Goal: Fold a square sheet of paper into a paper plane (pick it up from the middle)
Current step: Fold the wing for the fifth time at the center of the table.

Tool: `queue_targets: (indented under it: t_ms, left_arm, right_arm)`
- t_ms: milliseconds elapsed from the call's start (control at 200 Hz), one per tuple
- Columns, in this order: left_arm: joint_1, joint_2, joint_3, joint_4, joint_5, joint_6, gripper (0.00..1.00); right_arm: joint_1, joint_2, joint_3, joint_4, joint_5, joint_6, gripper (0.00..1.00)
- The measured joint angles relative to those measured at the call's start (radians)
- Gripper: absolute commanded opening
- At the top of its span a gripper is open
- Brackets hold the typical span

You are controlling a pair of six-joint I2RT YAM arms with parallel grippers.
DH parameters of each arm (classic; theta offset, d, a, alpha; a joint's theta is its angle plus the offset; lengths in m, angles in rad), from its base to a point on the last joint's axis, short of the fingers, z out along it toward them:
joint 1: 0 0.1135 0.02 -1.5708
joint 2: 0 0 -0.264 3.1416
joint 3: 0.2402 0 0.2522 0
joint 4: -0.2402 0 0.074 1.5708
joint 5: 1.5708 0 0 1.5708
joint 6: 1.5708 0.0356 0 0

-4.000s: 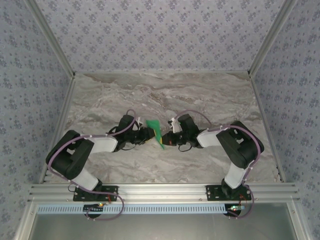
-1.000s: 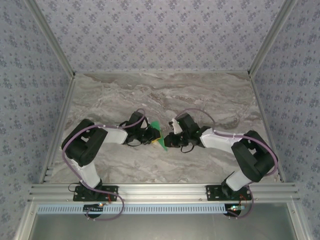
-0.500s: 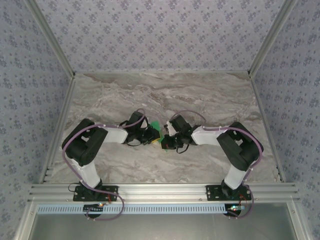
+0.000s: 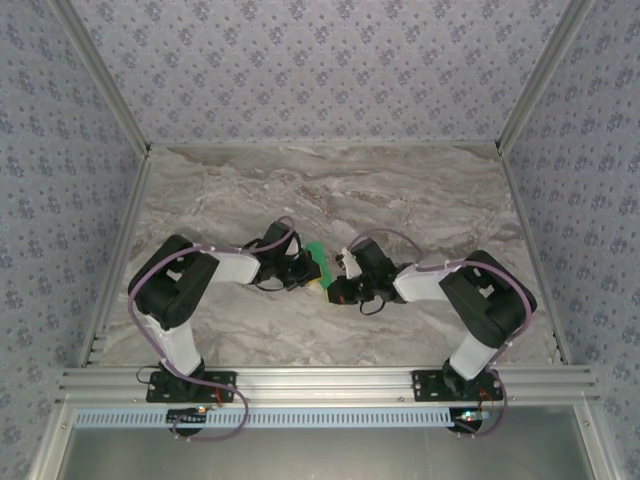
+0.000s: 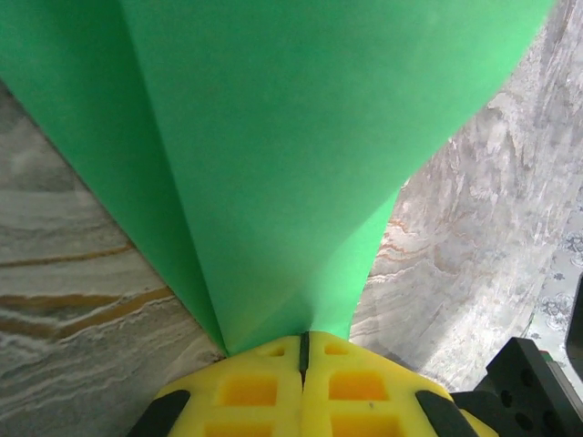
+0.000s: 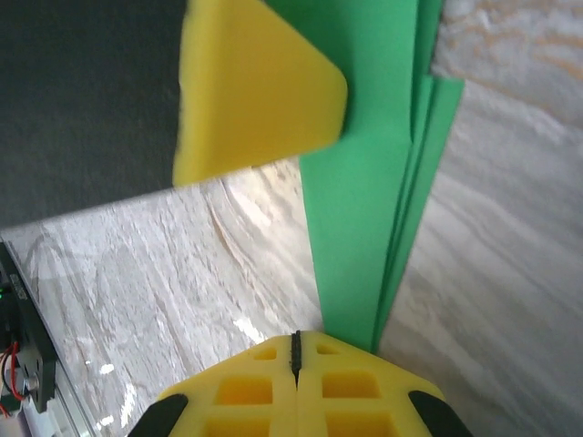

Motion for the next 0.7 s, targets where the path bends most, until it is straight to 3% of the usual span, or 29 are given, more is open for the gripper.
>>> queue_targets:
  t_ms: [410,700]
  left_arm:
    - [-0.001,0.000,0.002,-0.002,0.000,0.011,0.00]
    - [-0.001,0.000,0.005,-0.008,0.000,0.015,0.00]
  right_arm:
    - [-0.017,-0.129,-0.008,-0.188,-0.027,-0.015,0.00]
    - [-0.028,0.011,0.148,-0.137,-0.009,-0.015,0.00]
